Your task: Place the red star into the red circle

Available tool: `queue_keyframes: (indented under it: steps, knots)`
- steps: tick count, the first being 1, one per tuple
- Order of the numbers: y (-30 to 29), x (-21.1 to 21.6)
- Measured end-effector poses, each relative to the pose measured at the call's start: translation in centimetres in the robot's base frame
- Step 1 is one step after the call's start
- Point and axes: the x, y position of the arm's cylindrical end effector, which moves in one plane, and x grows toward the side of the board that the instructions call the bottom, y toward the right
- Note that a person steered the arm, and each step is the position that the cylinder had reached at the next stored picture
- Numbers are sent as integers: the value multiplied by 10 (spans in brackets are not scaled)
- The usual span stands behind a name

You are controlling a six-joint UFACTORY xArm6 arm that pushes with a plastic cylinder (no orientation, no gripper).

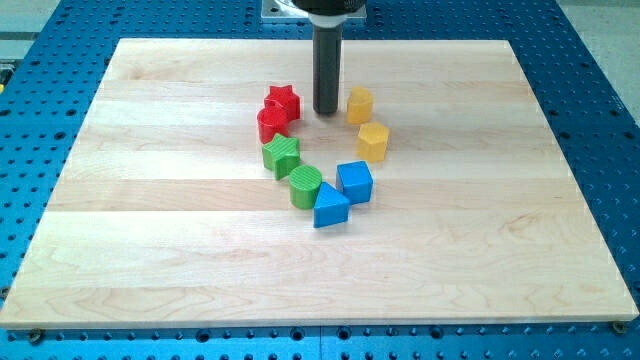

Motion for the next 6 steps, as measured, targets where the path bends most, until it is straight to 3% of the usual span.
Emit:
queue_keyframes:
  steps: [6]
  knots:
    - [-64, -1]
